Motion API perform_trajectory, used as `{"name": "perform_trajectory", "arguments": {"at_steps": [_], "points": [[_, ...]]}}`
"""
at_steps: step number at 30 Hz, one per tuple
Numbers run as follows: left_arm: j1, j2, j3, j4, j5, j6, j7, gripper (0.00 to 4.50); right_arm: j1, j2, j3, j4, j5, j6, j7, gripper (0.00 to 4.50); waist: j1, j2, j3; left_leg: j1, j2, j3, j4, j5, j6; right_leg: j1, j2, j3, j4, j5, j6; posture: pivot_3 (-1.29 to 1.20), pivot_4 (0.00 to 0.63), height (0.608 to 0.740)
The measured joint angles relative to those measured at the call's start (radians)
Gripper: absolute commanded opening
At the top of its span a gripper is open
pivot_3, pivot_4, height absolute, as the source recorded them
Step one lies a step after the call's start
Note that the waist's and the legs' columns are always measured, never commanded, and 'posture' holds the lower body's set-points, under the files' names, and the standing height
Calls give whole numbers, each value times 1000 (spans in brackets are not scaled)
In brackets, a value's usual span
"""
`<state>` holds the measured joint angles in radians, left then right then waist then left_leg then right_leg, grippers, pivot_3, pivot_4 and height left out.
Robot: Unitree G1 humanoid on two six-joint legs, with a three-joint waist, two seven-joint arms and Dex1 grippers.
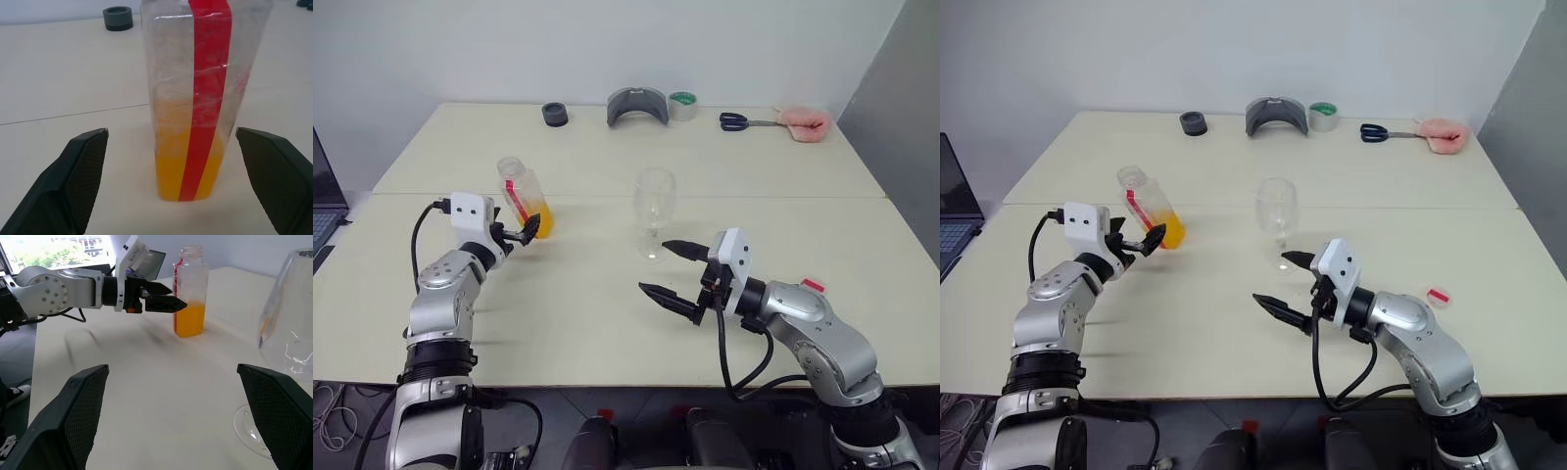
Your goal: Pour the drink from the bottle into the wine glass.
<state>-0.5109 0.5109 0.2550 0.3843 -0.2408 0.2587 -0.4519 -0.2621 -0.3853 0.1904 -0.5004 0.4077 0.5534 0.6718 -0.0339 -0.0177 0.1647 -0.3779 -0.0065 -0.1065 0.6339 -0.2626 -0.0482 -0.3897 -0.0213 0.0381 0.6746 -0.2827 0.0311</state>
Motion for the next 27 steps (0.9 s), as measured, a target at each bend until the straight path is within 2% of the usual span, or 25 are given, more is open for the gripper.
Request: {"name": "perform_trajectory", "arguments": {"at_steps": [6, 9, 16, 20, 27], "points": [[-119, 1, -8, 162, 13, -66, -18, 4500, -1, 0, 1, 2, 0, 0, 0, 4472, 0, 0, 0, 0, 0, 0, 0, 0, 0, 0, 0, -1, 0, 0, 0, 0, 150, 740], [-162, 1, -8, 230, 14, -93, -26, 3882, -2, 0, 2, 3, -1, 0, -1, 4500, 0, 0, 0, 0, 0, 0, 0, 0, 0, 0, 0, 0, 0, 0, 0, 0, 150, 740], [-178, -3, -16, 302, 15, -129, -69, 1853, -2, 0, 7, 3, -2, 0, -5, 4500, 0, 0, 0, -1, 0, 0, 1, 0, 0, -1, 0, -1, 1, 0, 0, 0, 150, 740], [-160, -7, -37, 264, 27, -133, -69, 1762, 2, -2, 6, 0, -2, -1, -15, 4500, 0, 0, 0, -1, 0, -1, 1, 0, 0, -1, 0, -1, 1, 0, 0, 0, 150, 740], [-116, -35, -168, -52, 91, -162, -93, 1762, 7, -1, -77, -43, 15, 21, -90, 4500, 4, -2, 1, -4, 0, -1, 1, 2, -4, -2, -1, 0, 1, 0, 0, 0, 150, 740]]}}
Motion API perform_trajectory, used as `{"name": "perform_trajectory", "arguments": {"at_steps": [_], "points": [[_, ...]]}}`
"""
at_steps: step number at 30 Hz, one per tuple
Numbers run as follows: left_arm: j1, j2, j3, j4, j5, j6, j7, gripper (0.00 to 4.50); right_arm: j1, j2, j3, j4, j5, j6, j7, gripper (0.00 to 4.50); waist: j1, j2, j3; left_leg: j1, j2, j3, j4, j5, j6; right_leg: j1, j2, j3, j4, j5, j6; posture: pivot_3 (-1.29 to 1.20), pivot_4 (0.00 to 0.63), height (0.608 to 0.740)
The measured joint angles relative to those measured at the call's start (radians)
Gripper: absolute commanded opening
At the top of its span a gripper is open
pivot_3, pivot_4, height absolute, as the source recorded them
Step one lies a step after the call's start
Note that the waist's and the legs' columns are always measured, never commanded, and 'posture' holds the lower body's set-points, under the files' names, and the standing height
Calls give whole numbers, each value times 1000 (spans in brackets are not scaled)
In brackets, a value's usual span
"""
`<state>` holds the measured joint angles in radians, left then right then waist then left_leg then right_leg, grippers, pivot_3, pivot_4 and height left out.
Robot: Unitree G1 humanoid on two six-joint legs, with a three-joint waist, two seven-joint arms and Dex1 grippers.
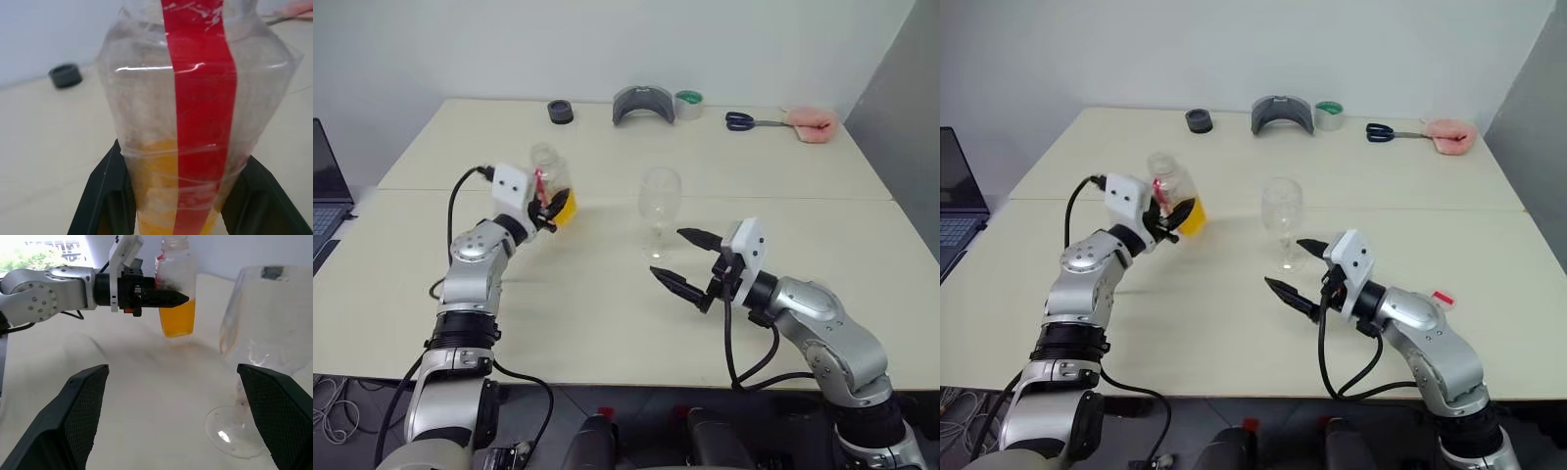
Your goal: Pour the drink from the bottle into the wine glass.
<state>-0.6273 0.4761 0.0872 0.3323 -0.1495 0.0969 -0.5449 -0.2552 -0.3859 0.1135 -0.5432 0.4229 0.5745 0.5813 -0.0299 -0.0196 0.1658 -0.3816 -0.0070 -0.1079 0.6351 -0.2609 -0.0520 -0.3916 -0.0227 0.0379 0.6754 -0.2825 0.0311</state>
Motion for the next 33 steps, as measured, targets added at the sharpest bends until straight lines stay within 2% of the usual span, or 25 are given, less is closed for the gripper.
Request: {"name": "perform_trajectory", "arguments": {"at_steps": [3, 8, 13, 17, 22, 27, 33], "points": [[-14, 6, -59, -69, 56, -48, -14, 1762, 0, -2, -35, -4, 6, 9, -25, 4500, 0, 0, 0, 0, -1, 1, 0, 0, 0, 0, 0, 0, 0, 0, 0, 0, 150, 740], [-64, 36, -142, -66, 175, -180, -14, 1761, -1, 1, -54, -5, -22, -27, -63, 4500, -4, 0, 0, 1, 0, 1, 0, 0, 1, -1, 2, 0, 1, 0, 0, 0, 150, 740], [-140, 57, -186, 41, 266, -329, -7, 1761, -5, 13, -53, 19, -65, -113, -69, 4500, -4, 0, 0, 1, 0, 2, 0, 0, 1, -1, 2, 1, 1, 0, 0, 0, 150, 740], [-198, 60, -227, 147, 334, -444, 7, 1761, -8, -4, -71, 48, -29, -118, -25, 4500, -2, -1, 1, 0, 0, 1, 0, 0, 1, -1, 2, 0, 1, 0, 0, 0, 150, 740], [-272, 60, -254, 256, 405, -558, 42, 1761, -8, -64, -140, 49, 33, -120, 35, 4500, -2, -1, 2, 0, -1, 2, 0, 0, 1, -1, 2, 0, 2, 0, 0, 0, 150, 740], [-334, 53, -282, 351, 477, -648, 99, 1761, -10, -188, -236, 49, 106, -101, 117, 4500, -3, -2, 3, 0, -1, 2, 1, 0, 1, -1, 2, 0, 2, 0, 0, 0, 150, 740], [-388, 52, -322, 438, 557, -722, 171, 1761, -16, -237, -270, 56, 160, -57, 137, 4500, -3, -2, 3, -1, -1, 2, 1, 0, 1, -1, 2, 0, 3, 0, 0, 0, 150, 740]]}}
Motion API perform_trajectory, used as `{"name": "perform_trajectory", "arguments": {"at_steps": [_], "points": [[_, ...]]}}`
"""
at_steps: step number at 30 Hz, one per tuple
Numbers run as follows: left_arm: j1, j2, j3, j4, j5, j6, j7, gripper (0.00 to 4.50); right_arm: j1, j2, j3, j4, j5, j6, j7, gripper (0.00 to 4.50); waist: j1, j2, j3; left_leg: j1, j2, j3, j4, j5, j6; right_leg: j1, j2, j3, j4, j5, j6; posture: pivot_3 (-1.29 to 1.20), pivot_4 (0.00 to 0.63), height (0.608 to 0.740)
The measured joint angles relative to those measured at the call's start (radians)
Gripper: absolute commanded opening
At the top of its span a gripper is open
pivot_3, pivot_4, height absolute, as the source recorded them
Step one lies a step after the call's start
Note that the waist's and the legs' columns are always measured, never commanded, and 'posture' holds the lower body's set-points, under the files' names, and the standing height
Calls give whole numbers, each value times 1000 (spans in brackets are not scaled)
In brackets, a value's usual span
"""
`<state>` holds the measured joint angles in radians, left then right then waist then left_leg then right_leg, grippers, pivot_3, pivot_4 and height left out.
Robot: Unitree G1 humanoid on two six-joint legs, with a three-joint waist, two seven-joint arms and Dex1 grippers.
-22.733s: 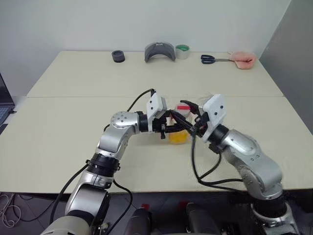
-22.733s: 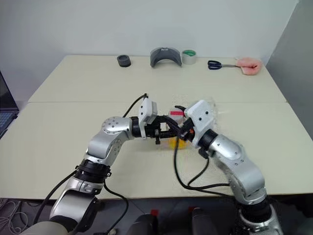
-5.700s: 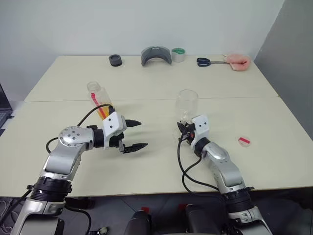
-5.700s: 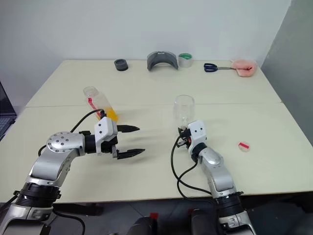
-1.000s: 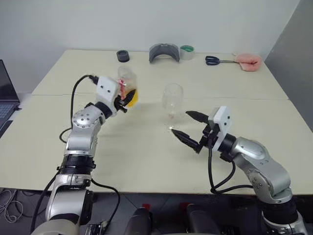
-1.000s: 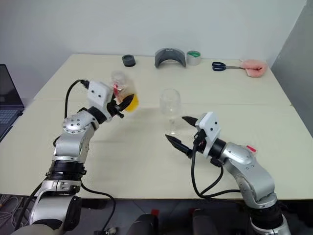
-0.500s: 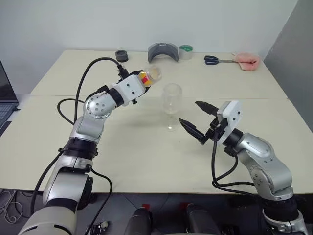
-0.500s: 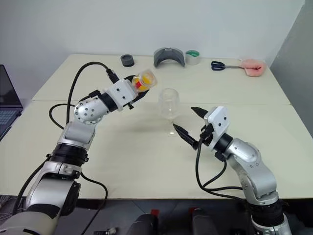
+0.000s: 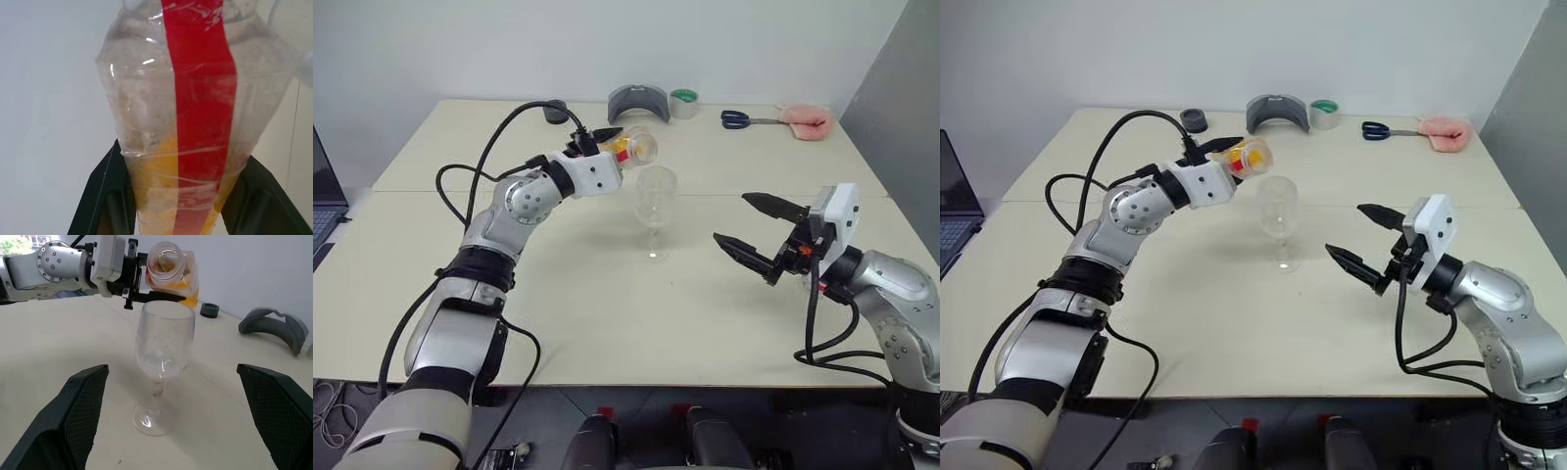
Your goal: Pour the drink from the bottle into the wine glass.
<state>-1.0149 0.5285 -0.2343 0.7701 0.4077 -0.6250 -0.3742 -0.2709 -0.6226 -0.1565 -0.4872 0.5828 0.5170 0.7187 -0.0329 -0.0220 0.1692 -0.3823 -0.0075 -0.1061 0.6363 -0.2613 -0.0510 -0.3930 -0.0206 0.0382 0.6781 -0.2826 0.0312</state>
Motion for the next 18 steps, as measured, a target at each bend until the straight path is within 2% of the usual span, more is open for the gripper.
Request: {"name": "perform_trajectory", "arguments": {"at_steps": [18], "points": [[-124, 38, -88, 153, 206, -107, 227, 1761, 24, 28, 24, -48, 28, 19, -55, 4500, 0, -1, 1, -1, 0, 0, 3, 0, 0, 0, 0, 0, 1, 0, 0, 0, 150, 740]]}}
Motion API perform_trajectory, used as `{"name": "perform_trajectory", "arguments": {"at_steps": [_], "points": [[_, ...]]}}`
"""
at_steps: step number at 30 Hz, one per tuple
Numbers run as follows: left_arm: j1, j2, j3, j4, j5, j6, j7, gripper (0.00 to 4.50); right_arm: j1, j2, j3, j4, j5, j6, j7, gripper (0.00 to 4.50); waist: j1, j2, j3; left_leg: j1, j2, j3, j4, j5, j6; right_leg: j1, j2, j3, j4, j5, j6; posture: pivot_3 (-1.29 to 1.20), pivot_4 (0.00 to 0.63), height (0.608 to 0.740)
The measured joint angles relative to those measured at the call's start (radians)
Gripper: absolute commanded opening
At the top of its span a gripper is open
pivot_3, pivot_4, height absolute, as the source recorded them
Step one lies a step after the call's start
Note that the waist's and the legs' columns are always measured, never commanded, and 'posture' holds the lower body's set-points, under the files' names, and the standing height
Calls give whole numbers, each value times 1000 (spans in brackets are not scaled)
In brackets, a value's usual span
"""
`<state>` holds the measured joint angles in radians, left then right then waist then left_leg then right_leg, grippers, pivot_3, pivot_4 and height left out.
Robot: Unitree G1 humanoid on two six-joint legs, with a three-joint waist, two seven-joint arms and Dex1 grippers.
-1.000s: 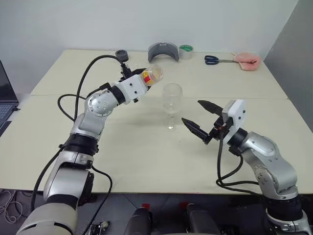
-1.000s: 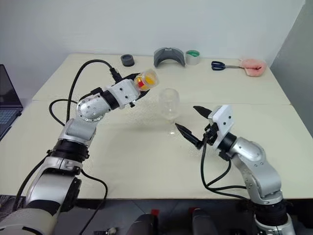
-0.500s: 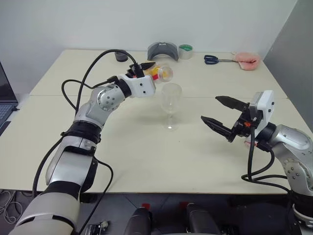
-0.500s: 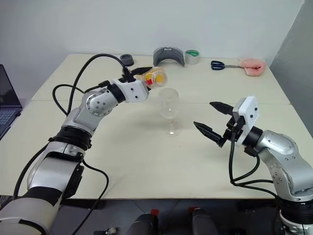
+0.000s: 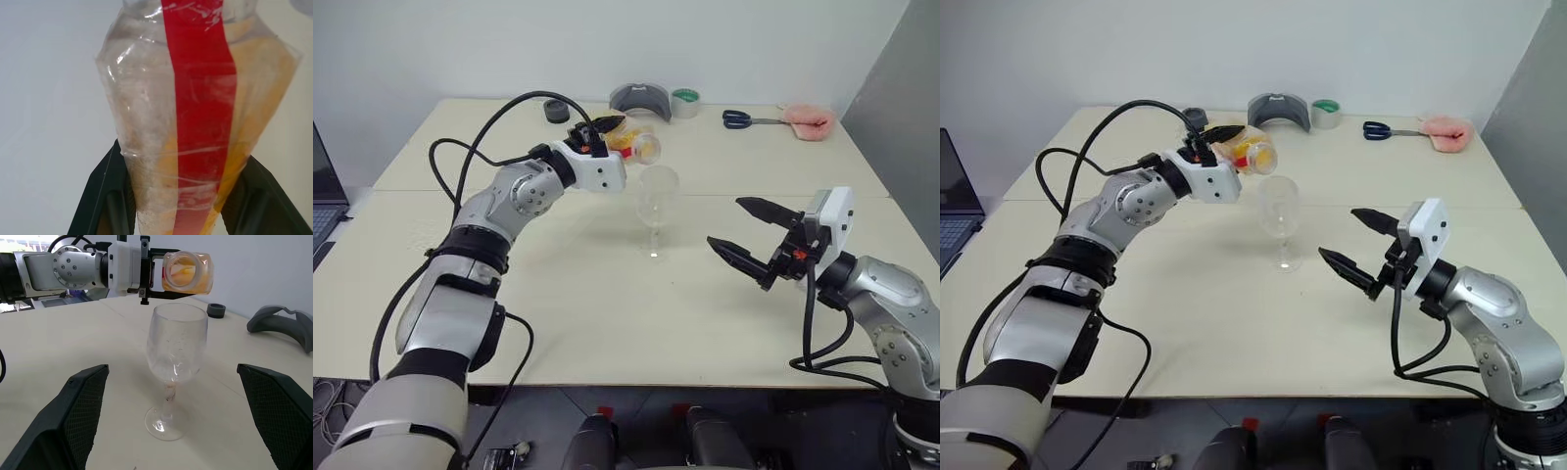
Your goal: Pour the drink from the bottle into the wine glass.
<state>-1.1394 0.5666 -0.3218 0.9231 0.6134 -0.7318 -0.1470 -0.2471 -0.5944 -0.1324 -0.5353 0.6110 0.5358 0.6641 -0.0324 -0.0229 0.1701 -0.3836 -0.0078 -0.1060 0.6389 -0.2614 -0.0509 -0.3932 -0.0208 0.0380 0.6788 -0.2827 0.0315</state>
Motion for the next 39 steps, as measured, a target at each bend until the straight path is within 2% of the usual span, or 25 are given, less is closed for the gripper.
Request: {"name": "perform_trajectory", "arguments": {"at_steps": [11, 30, 39], "points": [[-39, 24, -57, 41, 102, -22, 115, 1761, 5, 6, 14, -6, 0, 0, -16, 4500, 0, -1, 1, 0, 0, 0, 0, 0, 0, 0, 0, 0, 1, 0, 0, 0, 150, 740], [-94, 54, -105, 57, 177, -25, 203, 1761, 24, 17, 20, -6, -1, 12, -28, 4500, 0, -2, 1, -1, 0, 0, 1, 0, 0, -1, 0, 0, 1, 0, 0, 0, 150, 740], [-122, 64, -116, 77, 190, -32, 227, 1761, 33, 63, 38, -10, -34, -2, -72, 4500, -1, -2, 1, -1, 0, 1, 1, 0, 0, -1, 0, 0, 2, 0, 0, 0, 150, 740]]}}
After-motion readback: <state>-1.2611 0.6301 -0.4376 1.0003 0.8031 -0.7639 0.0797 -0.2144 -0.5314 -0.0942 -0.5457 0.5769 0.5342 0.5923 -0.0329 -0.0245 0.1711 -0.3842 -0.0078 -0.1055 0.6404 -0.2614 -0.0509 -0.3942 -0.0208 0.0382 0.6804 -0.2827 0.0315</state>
